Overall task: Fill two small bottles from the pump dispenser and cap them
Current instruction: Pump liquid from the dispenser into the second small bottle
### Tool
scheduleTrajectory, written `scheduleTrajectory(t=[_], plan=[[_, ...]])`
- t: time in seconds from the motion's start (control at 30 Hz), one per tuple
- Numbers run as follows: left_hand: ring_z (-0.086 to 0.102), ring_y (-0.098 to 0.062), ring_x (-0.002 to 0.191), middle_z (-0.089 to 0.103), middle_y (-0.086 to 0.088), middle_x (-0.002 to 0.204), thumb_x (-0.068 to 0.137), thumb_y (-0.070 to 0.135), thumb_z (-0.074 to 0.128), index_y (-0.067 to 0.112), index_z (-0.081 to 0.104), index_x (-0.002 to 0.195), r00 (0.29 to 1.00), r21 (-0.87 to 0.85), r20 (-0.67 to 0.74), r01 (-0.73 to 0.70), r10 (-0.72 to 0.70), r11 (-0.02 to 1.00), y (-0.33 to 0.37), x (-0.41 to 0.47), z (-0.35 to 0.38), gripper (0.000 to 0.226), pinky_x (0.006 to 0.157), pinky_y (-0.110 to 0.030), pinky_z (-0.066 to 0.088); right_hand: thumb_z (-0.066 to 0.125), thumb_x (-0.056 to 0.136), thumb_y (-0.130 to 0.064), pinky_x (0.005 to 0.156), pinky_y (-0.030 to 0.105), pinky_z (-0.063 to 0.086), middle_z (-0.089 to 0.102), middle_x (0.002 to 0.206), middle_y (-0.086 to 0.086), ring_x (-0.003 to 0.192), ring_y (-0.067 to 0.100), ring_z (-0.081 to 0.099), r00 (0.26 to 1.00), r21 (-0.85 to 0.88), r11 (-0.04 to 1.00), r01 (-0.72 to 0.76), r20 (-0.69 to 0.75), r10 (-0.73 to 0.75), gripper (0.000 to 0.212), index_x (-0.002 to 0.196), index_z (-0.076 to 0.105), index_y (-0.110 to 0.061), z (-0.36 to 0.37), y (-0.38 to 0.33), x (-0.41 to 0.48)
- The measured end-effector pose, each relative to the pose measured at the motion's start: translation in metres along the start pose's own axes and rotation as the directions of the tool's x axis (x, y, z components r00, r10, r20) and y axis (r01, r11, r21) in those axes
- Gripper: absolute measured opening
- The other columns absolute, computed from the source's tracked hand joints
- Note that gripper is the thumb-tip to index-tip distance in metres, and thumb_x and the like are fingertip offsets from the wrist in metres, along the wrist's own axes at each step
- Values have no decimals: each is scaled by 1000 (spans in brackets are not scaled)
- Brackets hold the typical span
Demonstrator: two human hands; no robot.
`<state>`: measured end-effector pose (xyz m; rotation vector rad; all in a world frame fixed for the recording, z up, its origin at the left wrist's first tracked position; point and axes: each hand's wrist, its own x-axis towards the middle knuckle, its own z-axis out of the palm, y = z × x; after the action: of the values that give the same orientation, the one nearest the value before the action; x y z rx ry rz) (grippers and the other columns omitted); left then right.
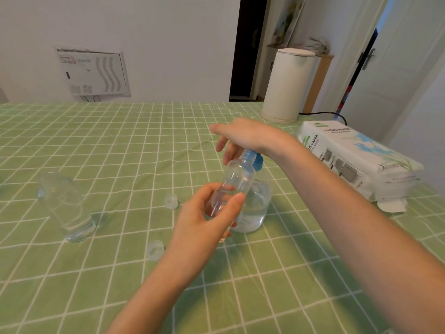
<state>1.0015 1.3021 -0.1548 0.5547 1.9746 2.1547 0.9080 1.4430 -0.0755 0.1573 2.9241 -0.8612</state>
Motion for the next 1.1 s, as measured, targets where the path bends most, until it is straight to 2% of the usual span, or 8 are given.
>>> scheduleTrajectory(t=[0.17, 0.27, 0.43, 0.67, 0.77, 0.87, 1.0, 1.1], plan=[[60, -2, 57, 69, -5, 79, 64, 46, 61, 22, 65, 94, 1000, 15, 4, -23, 23, 1000, 3, 1, 1, 38, 51, -14, 48, 38, 94, -49, 80, 30, 46, 73, 80, 8, 89, 25, 69, 999, -10, 1000, 29, -18, -29, 48, 94, 67, -11, -11, -5, -1], [60, -2, 57, 69, -4, 79, 65, 46, 61, 22, 65, 93, 1000, 4, 4, -23, 23, 1000, 4, 2, 1, 38, 52, -14, 49, 38, 95, -49, 70, 27, 44, 73, 82, 8, 89, 23, 69, 999, -24, 999, 30, -17, -31, 49, 97, 67, -10, -12, -7, -1], [61, -2, 57, 70, -3, 78, 64, 46, 61, 22, 65, 94, 1000, -1, 0, -15, 15, 1000, 3, 2, 1, 38, 52, -14, 49, 34, 95, -51, 64, 27, 38, 74, 80, 6, 90, 21, 67, 1000, -5, 1000, 24, -9, -24, 52, 93, 69, -12, -9, -6, -2], [61, 0, 56, 69, 0, 77, 64, 47, 61, 25, 65, 90, 1000, 6, 3, -3, 3, 1000, 0, -1, 0, 34, 50, -13, 47, 38, 94, -48, 68, 28, 46, 72, 76, 5, 90, 28, 70, 1000, 48, 999, -23, 5, 22, 50, 91, 70, -10, 1, 0, -2], [61, 0, 57, 70, 2, 77, 64, 47, 61, 26, 65, 92, 1000, 10, 4, 1, -1, 1000, -1, 0, 0, 35, 51, -12, 48, 37, 94, -49, 82, 32, 46, 72, 76, 4, 91, 26, 69, 1000, 36, 999, -8, -7, 8, 49, 89, 69, -12, 1, 0, -2], [61, 0, 57, 70, 2, 78, 63, 48, 61, 27, 65, 92, 1000, 16, 7, -1, 0, 1000, 0, 0, 0, 36, 52, -13, 49, 38, 94, -47, 88, 33, 47, 73, 78, 6, 92, 26, 69, 1000, 39, 999, 15, -25, -14, 48, 93, 69, -11, -1, -1, -2], [61, -2, 58, 69, -2, 78, 64, 48, 61, 26, 65, 94, 1000, 27, -1, -20, 20, 999, 3, 2, 0, 37, 52, -14, 49, 39, 95, -47, 87, 33, 48, 73, 80, 8, 90, 26, 68, 998, -12, 999, 42, -50, -42, 46, 95, 67, -11, -10, -7, -2], [61, -3, 58, 69, 0, 75, 66, 45, 61, 24, 65, 95, 1000, 11, 0, -20, 20, 1000, 4, 3, 1, 36, 52, -15, 49, 38, 95, -48, 77, 29, 46, 73, 80, 7, 89, 24, 68, 998, -34, 998, 43, -40, -44, 47, 94, 67, -11, -12, -8, -2]])
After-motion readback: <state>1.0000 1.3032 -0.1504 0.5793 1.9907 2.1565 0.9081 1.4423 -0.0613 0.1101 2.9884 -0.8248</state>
